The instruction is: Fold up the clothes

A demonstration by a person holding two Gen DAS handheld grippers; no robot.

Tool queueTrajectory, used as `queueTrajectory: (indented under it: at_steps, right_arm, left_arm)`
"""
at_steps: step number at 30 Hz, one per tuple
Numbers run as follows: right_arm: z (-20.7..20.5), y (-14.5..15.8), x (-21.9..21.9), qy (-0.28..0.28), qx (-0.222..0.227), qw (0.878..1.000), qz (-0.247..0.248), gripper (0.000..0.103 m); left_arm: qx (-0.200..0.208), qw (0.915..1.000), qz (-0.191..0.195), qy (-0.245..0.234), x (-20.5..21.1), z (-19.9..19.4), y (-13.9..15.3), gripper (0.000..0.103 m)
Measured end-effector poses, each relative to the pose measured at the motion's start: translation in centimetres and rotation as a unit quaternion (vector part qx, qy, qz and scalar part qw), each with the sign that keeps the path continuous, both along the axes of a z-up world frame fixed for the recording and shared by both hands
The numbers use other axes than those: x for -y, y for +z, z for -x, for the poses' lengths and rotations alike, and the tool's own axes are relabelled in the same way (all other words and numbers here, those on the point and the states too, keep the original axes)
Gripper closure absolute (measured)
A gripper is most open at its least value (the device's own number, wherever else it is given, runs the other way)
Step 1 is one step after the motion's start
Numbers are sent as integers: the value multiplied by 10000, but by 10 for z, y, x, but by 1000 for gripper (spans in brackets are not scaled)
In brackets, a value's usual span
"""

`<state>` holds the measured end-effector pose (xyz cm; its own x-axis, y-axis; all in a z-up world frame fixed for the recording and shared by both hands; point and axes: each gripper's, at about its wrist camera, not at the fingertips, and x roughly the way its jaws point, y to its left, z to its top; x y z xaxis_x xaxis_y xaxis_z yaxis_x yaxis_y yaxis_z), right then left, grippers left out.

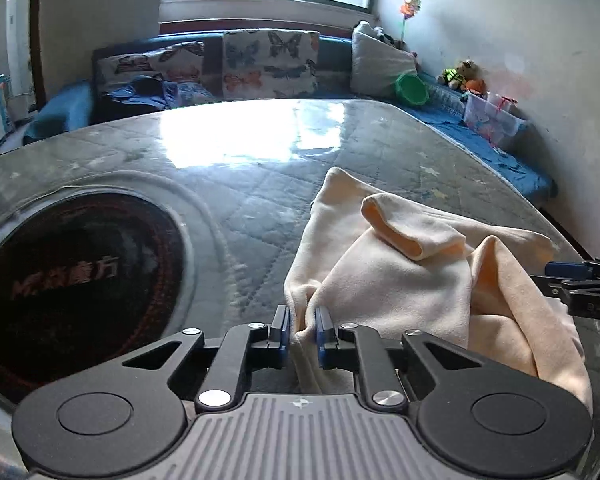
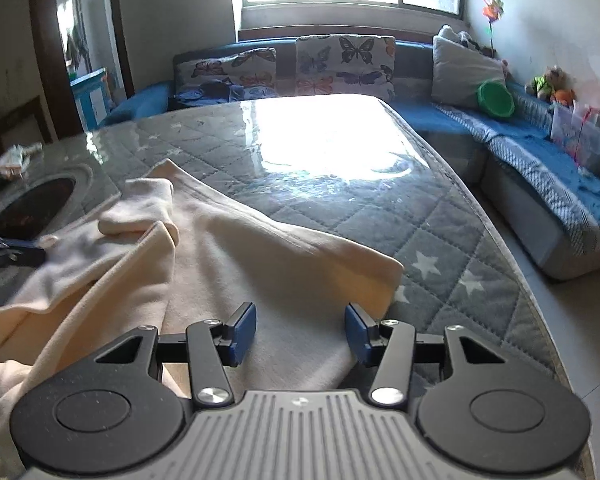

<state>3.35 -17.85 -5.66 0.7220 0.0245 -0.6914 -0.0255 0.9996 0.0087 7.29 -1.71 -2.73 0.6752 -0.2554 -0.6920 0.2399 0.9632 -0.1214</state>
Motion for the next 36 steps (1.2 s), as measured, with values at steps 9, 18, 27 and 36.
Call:
queueTrajectory:
  at_steps: [9, 18, 27, 36]
  right_arm:
    - [-44, -2, -66, 703, 3, 9975, 57, 47]
    - [-104, -1, -170, 1733, 22, 9848, 73, 46]
    - [-132, -5, -263, 2518, 90, 9675, 237, 42]
    - [-114, 30, -262, 2795, 126, 9585, -556, 52]
  left_arm:
    - [44, 9963, -40, 861, -57, 24, 3, 89]
    - [151, 9809, -104, 1935, -133, 50, 10, 89]
    - [-30, 9698, -42, 2440, -185, 75, -1, 88]
    - [81, 9705, -10, 2411, -181, 78, 9, 76]
